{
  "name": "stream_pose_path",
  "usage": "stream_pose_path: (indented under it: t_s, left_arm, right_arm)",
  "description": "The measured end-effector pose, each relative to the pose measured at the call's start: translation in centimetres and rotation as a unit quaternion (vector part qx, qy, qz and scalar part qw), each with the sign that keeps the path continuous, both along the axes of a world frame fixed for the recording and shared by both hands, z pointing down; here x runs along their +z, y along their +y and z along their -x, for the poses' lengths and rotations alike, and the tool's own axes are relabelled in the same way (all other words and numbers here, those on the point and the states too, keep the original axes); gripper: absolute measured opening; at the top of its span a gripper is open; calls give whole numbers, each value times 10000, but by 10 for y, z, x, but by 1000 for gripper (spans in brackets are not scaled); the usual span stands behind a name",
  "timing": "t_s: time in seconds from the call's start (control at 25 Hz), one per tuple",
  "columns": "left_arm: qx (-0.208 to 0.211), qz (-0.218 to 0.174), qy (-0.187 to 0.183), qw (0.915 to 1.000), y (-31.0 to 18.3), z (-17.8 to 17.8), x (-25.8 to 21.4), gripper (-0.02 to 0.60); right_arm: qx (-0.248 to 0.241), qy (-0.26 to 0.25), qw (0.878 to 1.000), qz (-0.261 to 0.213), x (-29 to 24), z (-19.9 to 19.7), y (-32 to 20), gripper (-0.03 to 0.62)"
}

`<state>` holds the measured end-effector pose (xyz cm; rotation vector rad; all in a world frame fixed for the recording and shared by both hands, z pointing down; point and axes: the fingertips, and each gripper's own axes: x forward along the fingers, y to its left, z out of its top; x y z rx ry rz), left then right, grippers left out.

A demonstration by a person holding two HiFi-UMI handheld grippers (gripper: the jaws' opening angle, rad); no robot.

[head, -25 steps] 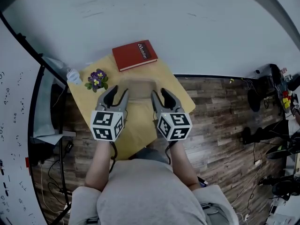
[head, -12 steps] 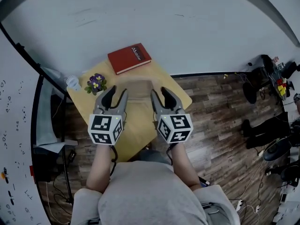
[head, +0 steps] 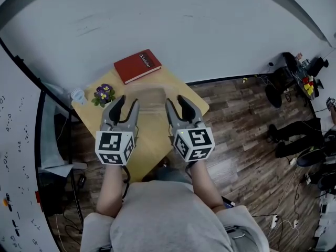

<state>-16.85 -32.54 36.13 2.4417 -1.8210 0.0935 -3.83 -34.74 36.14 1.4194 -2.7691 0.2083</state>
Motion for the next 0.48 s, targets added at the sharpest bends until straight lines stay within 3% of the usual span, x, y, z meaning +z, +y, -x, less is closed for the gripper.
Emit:
stream_pose_path:
  t_s: [0.48]
  left_arm:
    - [137, -376, -127, 9991, 31, -11, -21, 156]
  right_arm:
    - [164, -63, 9993, -323, -20, -12, 33, 143]
